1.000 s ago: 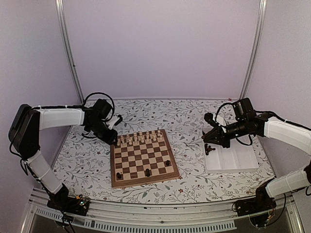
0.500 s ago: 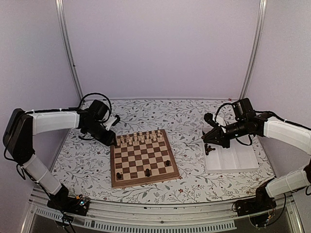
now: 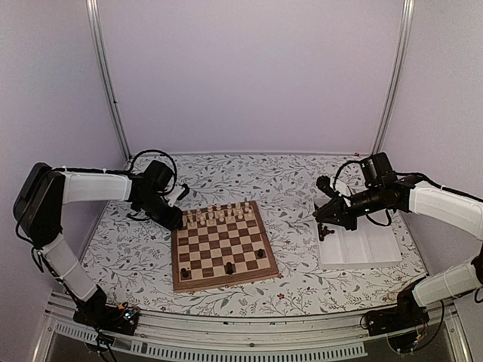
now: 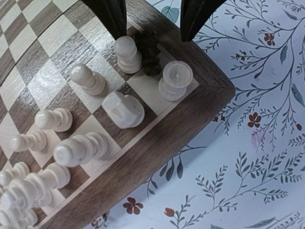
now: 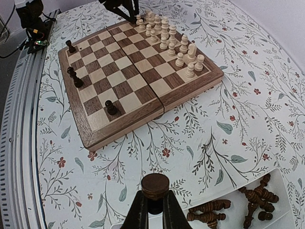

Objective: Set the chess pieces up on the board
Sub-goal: Pick up the chess piece from the chessboard.

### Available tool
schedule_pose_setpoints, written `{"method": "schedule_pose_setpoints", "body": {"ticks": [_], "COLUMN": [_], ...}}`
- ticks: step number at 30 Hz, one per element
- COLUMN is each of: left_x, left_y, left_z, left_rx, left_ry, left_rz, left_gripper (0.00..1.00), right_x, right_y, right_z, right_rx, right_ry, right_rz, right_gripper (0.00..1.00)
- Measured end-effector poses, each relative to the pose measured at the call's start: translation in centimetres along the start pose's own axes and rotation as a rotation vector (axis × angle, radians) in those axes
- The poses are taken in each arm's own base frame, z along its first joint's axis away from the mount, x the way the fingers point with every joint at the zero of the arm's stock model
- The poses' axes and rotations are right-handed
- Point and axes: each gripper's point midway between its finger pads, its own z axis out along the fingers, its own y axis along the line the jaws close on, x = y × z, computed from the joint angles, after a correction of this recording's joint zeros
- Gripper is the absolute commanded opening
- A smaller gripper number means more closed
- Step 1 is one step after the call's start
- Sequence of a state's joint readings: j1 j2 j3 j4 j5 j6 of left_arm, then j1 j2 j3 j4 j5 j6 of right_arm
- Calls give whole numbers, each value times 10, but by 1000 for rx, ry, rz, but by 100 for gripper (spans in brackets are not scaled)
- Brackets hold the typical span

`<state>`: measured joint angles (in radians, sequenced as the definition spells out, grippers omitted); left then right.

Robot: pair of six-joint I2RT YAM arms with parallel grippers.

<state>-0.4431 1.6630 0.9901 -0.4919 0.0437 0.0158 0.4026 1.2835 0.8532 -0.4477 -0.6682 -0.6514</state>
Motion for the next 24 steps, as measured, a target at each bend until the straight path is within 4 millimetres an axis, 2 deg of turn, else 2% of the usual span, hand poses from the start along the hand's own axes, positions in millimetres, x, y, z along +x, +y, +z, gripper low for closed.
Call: {"method": "schedule_pose_setpoints", "body": {"ticks": [5, 16, 24], "left_x": [3, 2, 13], "left_y": [0, -1, -3], "left_z": [8, 9, -2], "left_rx": [-1, -3, -3], "left_ry": [18, 15, 11], "left_rz": [3, 13, 11], "left_gripper": [33, 16, 12], "right_x": [0, 2, 3], "right_y": [0, 0, 0], "right_z": [0, 2, 2], "right_rx": [-1, -3, -6], "right_ry": [1, 5, 8], "right_rz": [0, 4, 7], "right_gripper": [7, 7, 7]}}
